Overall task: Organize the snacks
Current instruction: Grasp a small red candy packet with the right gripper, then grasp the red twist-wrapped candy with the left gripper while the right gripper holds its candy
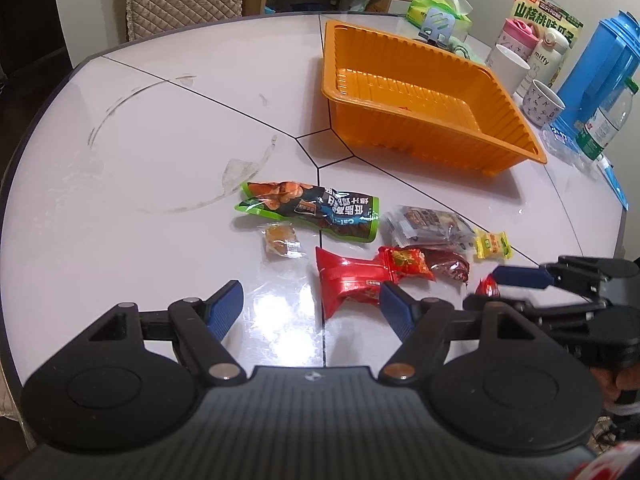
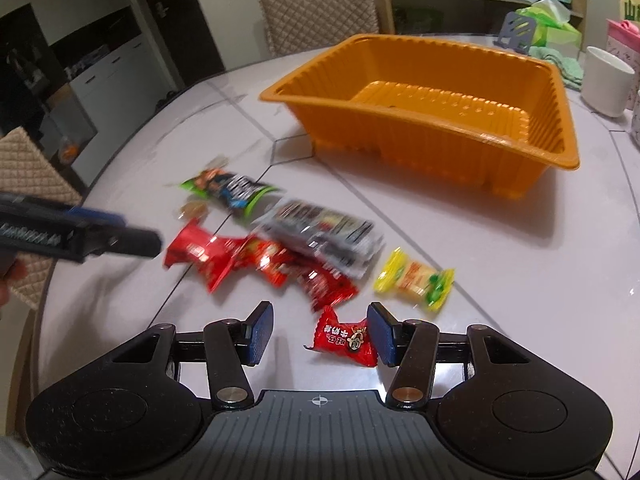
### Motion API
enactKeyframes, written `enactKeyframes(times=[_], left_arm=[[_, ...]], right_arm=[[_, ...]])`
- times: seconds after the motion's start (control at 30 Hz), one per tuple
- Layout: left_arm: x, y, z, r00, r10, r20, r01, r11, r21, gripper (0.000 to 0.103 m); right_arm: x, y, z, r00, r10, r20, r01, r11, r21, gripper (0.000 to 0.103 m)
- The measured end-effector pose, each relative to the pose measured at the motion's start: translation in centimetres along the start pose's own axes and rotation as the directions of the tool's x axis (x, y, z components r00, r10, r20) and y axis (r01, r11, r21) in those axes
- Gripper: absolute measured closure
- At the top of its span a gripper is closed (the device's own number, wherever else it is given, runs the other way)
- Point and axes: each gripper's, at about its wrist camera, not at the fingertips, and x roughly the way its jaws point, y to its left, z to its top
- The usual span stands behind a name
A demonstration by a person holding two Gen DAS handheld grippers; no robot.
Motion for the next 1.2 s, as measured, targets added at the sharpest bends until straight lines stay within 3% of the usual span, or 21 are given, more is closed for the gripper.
enactKeyframes(times=[0.37,0.53,0.73,1.2], left_arm=[[0.4,-0.5,-0.1,1.000,-0.005,-0.007,0.006,1.000,0.030,0.031],[0.5,-0.6,-0.1,1.000,-0.007,-0.010,0.007,0.999,0.031,0.031],[0.7,-0.7,-0.2,1.000,-0.010,-0.011,0.011,0.999,0.038,0.031],[1.8,-2.2,0.6,0.998,-0.051,0.036,0.047,0.992,0.113,0.032]], right_arm=[[0.4,1.3,-0.5,0.999,-0.041,-0.013,0.039,0.991,-0.132,0.058],[1.0,1.9,-1.2,0.992,-0.125,-0.030,0.117,0.974,-0.193,0.073],[0.7,1.4,-1.3,0.992,-0.129,-0.015,0.125,0.981,-0.147,0.082],[-1.4,-1.2,-0.6,0.989,-0.147,-0.004,0.147,0.988,0.038,0.084]])
